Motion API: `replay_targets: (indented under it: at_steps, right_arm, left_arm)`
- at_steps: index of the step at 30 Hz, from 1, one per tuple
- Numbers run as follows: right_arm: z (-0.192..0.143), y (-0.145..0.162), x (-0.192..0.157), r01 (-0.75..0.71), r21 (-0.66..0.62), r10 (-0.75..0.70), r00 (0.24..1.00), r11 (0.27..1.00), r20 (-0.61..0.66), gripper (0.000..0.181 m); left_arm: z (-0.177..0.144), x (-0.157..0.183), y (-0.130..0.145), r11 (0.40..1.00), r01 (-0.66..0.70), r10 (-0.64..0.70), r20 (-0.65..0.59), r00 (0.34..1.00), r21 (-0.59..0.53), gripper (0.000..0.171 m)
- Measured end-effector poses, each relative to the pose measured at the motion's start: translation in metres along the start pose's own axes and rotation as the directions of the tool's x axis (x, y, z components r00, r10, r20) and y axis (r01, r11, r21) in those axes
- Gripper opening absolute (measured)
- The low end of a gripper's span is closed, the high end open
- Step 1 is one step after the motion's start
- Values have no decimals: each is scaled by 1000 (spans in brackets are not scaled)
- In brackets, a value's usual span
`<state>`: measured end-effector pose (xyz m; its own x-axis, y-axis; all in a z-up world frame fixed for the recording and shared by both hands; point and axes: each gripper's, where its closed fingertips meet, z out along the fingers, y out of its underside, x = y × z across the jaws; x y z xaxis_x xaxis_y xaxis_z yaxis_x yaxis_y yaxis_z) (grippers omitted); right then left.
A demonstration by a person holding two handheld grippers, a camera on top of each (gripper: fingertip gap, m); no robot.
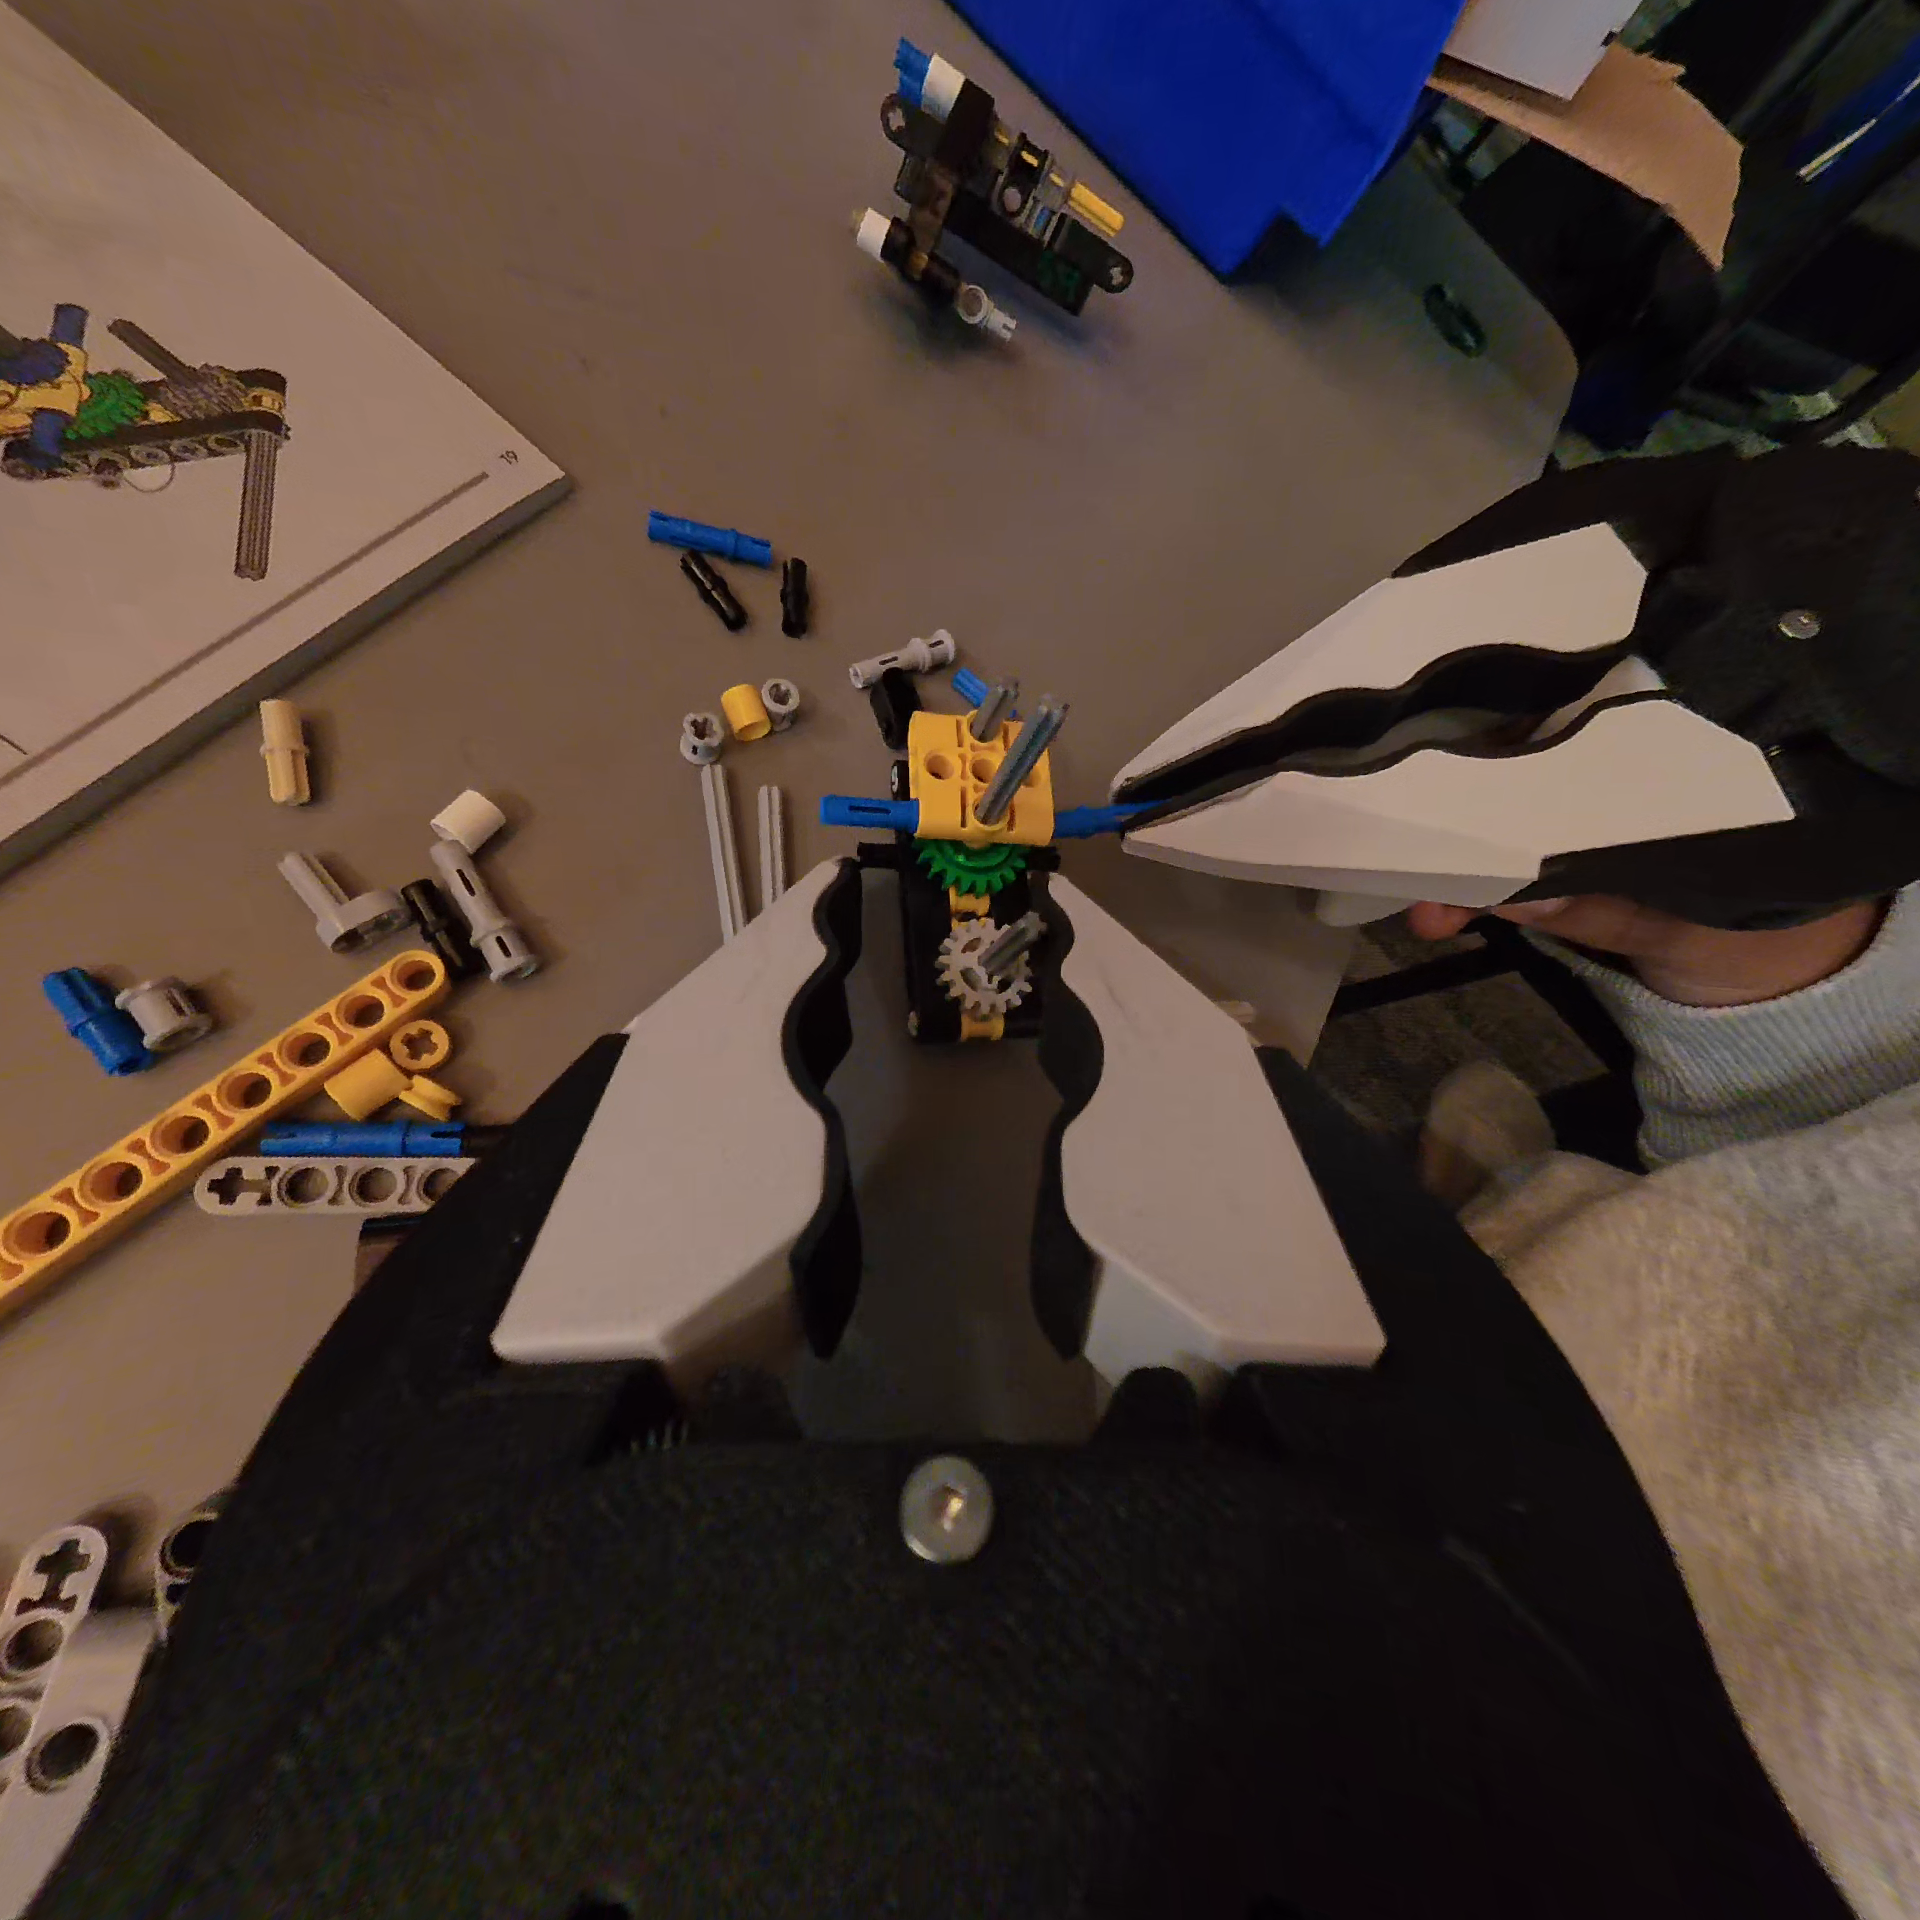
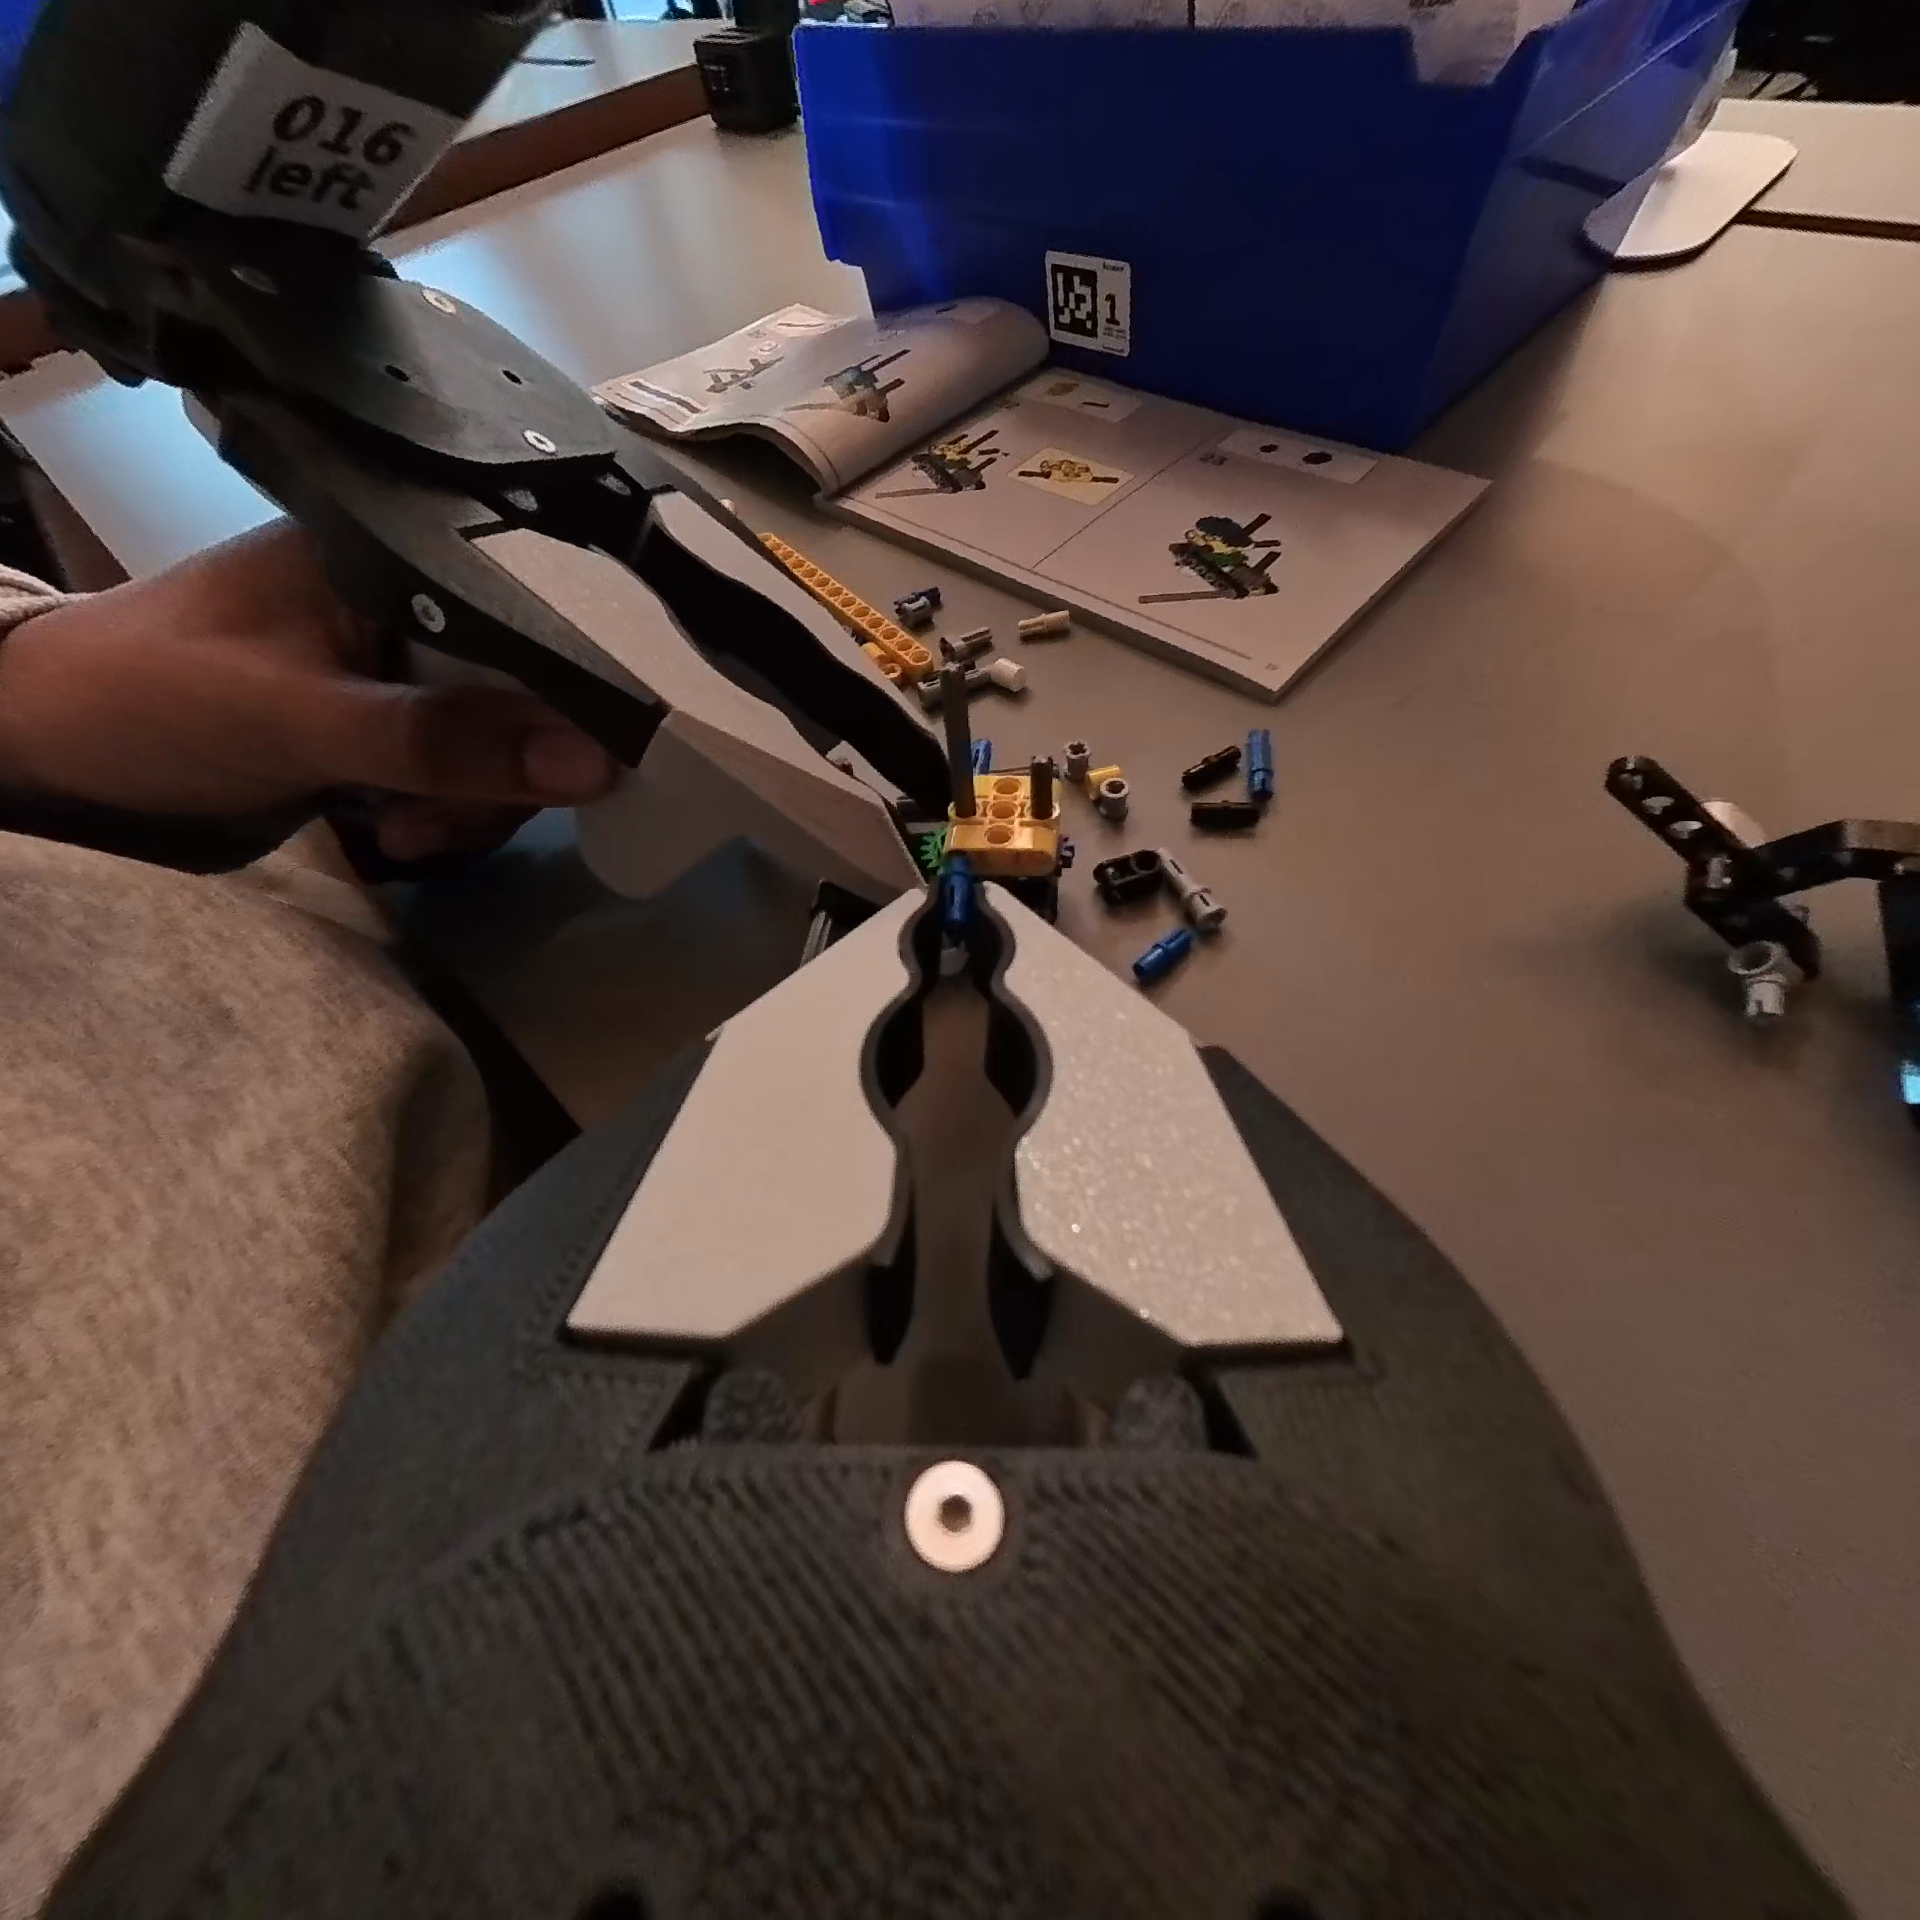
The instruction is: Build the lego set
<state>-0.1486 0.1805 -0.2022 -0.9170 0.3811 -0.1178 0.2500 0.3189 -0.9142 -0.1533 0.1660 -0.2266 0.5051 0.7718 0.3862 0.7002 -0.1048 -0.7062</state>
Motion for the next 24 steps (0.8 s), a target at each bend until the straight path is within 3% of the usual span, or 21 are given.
replay_targets:
  at_steps: [24]
  right_arm:
    - [-1,0,-1,17,-4,-17,1000,1000,-10,3]
  left_arm:
    - [-15,8,-18,994,-43,43,-1,999,102,35]
